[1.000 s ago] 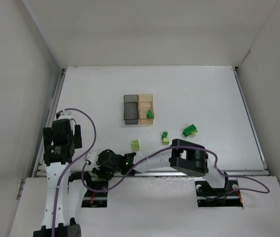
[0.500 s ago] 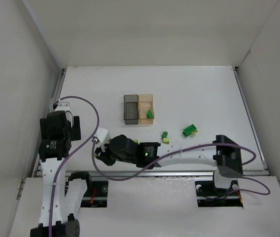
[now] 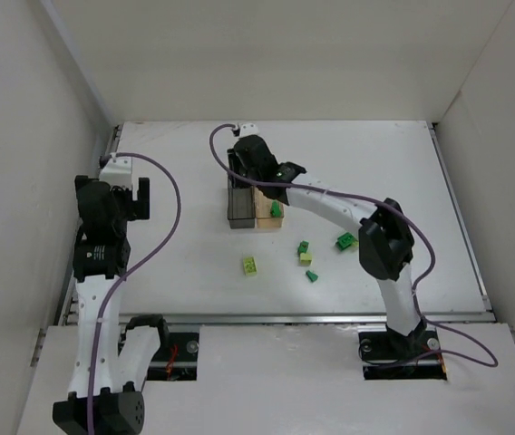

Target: Sort the legos into containers by color

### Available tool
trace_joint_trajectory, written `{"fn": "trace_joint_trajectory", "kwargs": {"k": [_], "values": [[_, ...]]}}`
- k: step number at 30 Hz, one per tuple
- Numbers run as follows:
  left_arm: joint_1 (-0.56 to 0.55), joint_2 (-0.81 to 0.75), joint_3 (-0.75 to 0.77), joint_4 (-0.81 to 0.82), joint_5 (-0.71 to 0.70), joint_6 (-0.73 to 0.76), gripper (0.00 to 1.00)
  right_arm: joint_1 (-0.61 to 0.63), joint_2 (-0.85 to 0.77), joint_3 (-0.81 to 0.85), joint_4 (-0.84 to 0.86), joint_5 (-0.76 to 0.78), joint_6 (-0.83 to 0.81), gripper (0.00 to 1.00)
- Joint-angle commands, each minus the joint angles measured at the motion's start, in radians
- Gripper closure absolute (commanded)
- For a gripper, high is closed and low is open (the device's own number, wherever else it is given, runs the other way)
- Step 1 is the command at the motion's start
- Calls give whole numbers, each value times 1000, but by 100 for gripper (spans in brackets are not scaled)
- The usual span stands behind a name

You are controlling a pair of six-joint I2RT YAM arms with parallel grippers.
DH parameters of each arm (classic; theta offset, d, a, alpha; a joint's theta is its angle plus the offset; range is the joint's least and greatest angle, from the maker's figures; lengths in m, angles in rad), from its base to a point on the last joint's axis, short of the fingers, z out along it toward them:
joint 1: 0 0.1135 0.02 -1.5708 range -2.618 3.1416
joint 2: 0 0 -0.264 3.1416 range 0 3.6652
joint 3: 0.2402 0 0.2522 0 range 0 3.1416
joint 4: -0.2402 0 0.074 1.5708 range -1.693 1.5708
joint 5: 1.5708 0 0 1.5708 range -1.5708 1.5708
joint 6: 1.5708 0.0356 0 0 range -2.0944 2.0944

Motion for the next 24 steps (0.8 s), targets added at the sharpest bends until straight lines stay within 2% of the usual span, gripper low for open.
{"fn": "trace_joint_trajectory", "kwargs": {"k": [1,4,7,8,11,12,13,15,21,24], "values": [[4,-3,-52,133,240,118,7,-4,60,89,-98,-73,43,100],[4,-3,-127,165,377,226,10,-17,109,133,-136,-85,55,99],[4,-3,-167,147,459,308,10,-28,118,123,-158,-85,78,86],[4,10,-176,127,517,383,10,-28,109,112,-158,-99,78,74],[-37,37,-187,50,568,429,9,-37,89,92,-158,-117,78,51],[-51,51,-176,20,612,489,7,-37,89,92,-167,-117,78,34],[-69,66,-149,-52,632,526,7,-37,78,92,-167,-108,78,28],[-141,120,-118,-91,620,547,6,-47,45,83,-179,-99,78,20],[-304,266,-14,-183,585,656,4,-67,-112,-8,-165,-99,87,17],[-414,309,31,-201,662,728,3,-104,-199,-95,-156,-99,107,17]]}}
